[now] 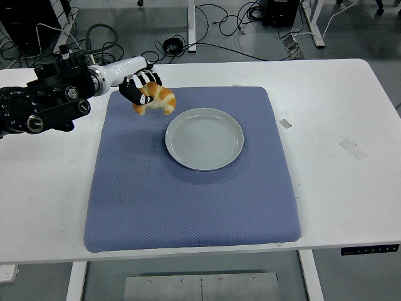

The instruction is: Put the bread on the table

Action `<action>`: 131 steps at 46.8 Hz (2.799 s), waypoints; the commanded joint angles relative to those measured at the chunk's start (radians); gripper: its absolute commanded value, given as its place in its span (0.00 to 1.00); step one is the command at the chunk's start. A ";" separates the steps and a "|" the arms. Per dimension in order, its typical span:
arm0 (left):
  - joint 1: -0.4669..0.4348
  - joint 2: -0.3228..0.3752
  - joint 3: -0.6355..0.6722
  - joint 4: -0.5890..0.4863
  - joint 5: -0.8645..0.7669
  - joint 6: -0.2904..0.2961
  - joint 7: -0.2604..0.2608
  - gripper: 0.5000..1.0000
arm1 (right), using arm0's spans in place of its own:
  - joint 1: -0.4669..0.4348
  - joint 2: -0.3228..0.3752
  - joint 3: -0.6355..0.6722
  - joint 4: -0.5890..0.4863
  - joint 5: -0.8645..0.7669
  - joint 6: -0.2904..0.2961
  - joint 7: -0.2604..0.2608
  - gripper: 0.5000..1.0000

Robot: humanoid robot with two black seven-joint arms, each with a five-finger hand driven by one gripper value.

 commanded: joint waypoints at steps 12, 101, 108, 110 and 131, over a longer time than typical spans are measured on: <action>0.038 0.012 -0.006 0.006 -0.002 0.010 0.004 0.00 | -0.001 0.000 0.000 0.000 0.000 0.000 0.000 1.00; 0.096 0.012 -0.183 0.098 -0.147 0.038 0.012 0.95 | 0.000 0.000 0.000 0.000 0.000 0.000 0.000 1.00; 0.115 0.008 -0.281 0.103 -0.360 0.036 0.003 0.95 | 0.000 0.000 0.000 0.000 0.000 0.000 0.000 1.00; 0.115 0.009 -0.290 0.103 -0.428 0.034 0.003 0.95 | 0.000 0.000 0.000 0.000 0.000 0.000 0.000 1.00; 0.178 -0.051 -0.450 0.157 -0.617 0.034 0.012 0.95 | 0.000 0.000 0.000 0.000 0.000 0.000 0.000 1.00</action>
